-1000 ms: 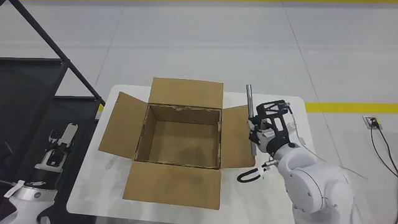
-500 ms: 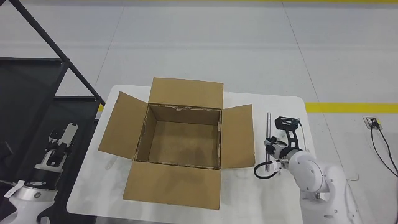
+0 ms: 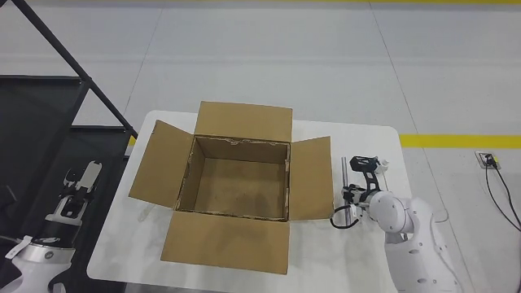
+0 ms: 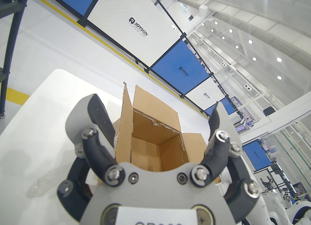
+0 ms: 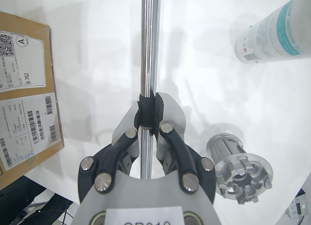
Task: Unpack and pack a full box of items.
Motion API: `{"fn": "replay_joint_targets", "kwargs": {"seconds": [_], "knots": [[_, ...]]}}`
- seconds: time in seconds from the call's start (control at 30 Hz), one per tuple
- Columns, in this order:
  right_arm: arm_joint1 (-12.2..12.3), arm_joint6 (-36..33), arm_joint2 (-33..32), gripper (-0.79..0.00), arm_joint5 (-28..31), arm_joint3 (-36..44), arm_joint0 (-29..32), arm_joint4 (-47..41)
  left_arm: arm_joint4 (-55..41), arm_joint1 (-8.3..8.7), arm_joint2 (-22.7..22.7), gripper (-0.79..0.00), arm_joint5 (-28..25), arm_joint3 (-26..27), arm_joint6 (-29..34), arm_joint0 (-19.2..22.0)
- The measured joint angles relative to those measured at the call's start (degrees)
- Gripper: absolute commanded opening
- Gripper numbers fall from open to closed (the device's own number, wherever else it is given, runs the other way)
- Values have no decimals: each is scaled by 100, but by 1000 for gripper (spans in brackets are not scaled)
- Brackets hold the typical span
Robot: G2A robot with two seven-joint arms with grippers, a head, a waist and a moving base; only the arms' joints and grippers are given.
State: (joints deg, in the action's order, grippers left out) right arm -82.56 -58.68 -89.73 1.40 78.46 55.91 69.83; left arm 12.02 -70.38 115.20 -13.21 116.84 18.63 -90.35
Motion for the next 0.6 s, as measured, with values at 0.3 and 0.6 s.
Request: {"fn": "replay_joint_targets", "kwargs": {"seconds": [0.3,0.6], "knots": [[26,1,226,-662,-173,-601,-332,85,0,0,0,0,0,0,0,0],[76,-3,241,-517,-226,-425,-289,-19,0,0,0,0,0,0,0,0]]}}
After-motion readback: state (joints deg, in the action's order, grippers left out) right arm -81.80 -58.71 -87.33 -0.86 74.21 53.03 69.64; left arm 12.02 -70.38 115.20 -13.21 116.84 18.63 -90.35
